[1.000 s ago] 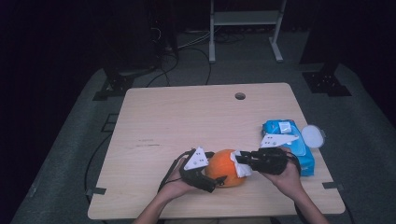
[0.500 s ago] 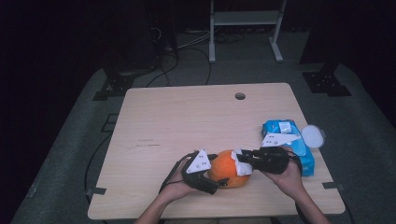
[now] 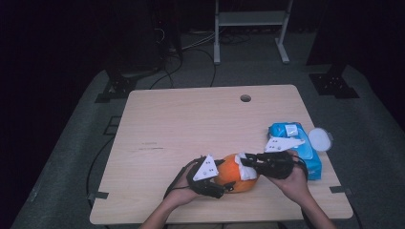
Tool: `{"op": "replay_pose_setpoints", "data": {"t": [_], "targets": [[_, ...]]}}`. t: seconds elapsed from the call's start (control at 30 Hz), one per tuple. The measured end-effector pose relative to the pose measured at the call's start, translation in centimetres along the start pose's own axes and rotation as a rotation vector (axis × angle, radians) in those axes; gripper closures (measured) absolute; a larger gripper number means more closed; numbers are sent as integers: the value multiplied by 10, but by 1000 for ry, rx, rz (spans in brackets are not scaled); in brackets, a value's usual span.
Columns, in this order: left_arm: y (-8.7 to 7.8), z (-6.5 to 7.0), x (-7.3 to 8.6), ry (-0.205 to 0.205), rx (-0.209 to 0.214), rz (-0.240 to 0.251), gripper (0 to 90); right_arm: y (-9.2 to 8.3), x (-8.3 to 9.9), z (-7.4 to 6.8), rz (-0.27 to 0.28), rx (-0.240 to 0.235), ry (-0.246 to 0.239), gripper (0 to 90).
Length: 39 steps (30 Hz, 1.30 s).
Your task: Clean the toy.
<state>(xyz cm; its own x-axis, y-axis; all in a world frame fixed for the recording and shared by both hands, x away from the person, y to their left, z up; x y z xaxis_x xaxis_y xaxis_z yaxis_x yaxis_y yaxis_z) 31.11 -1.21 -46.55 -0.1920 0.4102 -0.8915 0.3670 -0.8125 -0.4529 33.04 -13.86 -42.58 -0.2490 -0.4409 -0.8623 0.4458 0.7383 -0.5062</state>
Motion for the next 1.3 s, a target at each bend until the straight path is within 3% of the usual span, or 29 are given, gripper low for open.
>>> {"op": "replay_pose_setpoints", "data": {"t": [0.1,0.27,0.37,0.47,0.57,0.67,0.77,0.83,0.9,1.0,1.1,1.23,1.3], "targets": [[3,6,-4,33,-5,-5,259,-4,0,2,3,8,19,762],[3,10,-1,81,-15,-26,258,3,-5,-11,21,-37,-15,761],[1,8,-1,66,-11,-15,260,1,-4,-7,19,-29,-10,762],[1,7,-1,54,-6,-12,261,-4,2,5,8,13,10,761],[2,6,-3,31,-11,1,255,-10,11,20,19,18,83,762],[3,5,-4,20,-17,3,256,-9,9,17,29,-6,95,768],[3,2,-4,-16,-18,8,258,-7,-3,-3,51,-78,49,768],[2,0,-2,-28,-13,8,253,-3,-6,-13,27,-59,-16,766],[2,-2,-1,-40,-8,15,192,-3,-6,-14,15,-42,-34,765],[2,-6,0,-66,2,34,106,-5,-1,-4,26,-36,4,764],[6,-11,5,-89,10,24,86,-10,3,9,40,-21,56,764],[15,-12,12,-88,5,8,96,-6,5,11,40,-27,72,764],[12,-12,9,-89,-11,22,189,-4,4,10,37,-20,61,764]]}}
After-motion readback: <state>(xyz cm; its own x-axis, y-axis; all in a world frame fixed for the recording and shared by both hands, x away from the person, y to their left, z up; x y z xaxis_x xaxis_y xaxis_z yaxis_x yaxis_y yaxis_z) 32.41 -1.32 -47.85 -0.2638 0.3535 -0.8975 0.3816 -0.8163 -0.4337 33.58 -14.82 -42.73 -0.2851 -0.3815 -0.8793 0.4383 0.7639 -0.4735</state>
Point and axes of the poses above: each handheld gripper's, and its own axes: y roughly forward along the jaws, x roughly out of its underside, z roughly to its right, the point moved 8 cm from there along y, roughly forward along the jaws, and after that the axes turned 8 degrees about -y, right-handed, at the moved point
